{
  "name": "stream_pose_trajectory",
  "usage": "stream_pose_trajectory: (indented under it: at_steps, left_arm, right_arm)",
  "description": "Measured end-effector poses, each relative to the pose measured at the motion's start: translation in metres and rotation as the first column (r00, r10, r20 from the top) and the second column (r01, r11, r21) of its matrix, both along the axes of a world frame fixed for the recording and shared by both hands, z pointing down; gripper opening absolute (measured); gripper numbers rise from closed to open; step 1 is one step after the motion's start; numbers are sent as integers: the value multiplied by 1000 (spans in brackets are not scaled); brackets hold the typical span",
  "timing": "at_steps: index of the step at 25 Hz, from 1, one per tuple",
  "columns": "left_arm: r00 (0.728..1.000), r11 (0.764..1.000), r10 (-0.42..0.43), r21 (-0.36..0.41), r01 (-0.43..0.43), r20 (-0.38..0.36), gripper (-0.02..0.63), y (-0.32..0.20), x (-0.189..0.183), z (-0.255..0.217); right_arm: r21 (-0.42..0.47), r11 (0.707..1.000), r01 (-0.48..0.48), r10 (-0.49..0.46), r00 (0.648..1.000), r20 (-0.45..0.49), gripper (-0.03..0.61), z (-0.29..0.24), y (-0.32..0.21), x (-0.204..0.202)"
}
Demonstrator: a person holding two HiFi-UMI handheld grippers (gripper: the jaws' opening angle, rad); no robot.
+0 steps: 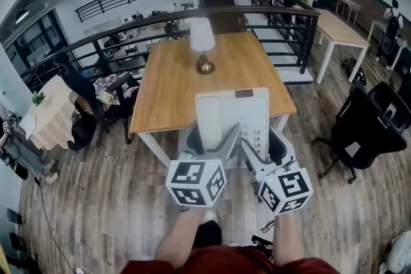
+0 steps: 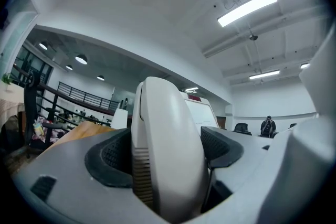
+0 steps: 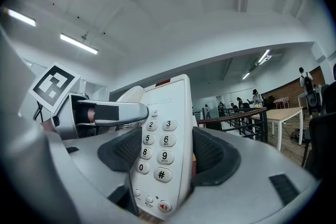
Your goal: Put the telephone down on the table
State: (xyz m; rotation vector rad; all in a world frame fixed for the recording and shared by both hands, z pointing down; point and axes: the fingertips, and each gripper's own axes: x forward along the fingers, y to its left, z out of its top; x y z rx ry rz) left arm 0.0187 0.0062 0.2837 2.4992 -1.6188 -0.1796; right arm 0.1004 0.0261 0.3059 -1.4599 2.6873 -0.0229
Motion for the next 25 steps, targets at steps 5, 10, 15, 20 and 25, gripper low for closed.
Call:
stream_pose_trajectory:
  at_steps: [5, 10, 15, 20, 25]
  left_arm:
    - [1000, 1000, 2, 1, -2, -12, 397, -49, -27, -6]
    - [1000, 1000, 4, -6, -4, -16, 397, -94, -59, -7]
    - [999, 1000, 8, -8, -8, -34, 397, -135, -88, -7]
    - [999, 1000, 20, -4, -20, -51, 397, -166, -116, -7]
    - [998, 1000, 27, -12, -28, -55, 397, -191, -131, -3]
  right_arm:
    - [3, 1000, -4, 4, 1000, -7, 298, -6, -49, -27]
    - [3, 1000, -4, 4, 1000, -9, 298, -7, -93, -59]
    - [2, 1000, -12, 12, 1000, -26, 298, -9, -134, -87]
    - [11, 1000, -24, 25, 999, -41, 298, -10, -164, -115]
    - [7, 999, -33, 33, 999, -42, 298, -7, -188, -130]
